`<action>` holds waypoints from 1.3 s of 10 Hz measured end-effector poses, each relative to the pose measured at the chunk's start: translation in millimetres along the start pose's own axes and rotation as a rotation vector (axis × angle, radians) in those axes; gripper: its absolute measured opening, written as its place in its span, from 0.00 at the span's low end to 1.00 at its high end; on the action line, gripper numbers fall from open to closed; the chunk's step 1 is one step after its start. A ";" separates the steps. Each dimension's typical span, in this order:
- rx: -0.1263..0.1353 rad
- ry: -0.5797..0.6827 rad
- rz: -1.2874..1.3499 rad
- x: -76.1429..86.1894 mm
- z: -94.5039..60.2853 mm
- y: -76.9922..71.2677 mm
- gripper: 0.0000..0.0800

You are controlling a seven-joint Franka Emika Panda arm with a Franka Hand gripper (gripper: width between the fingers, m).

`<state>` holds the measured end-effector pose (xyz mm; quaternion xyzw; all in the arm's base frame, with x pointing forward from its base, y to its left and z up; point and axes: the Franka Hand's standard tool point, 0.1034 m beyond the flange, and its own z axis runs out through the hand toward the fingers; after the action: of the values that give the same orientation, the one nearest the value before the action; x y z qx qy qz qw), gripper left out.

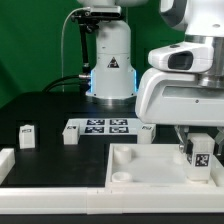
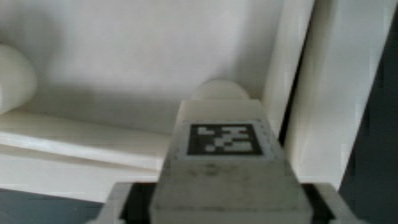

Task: Assemble one leg

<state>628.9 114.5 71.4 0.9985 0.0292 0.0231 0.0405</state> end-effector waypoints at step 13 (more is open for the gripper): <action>-0.012 -0.017 1.346 -3.5 2.7 -8.9 0.47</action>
Offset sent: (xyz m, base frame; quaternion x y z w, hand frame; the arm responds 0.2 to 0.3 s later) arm -0.0052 -0.0161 -0.0062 -0.0359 0.0141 0.3271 0.9442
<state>625.0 123.0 67.8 0.7989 -0.6000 0.0357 0.0230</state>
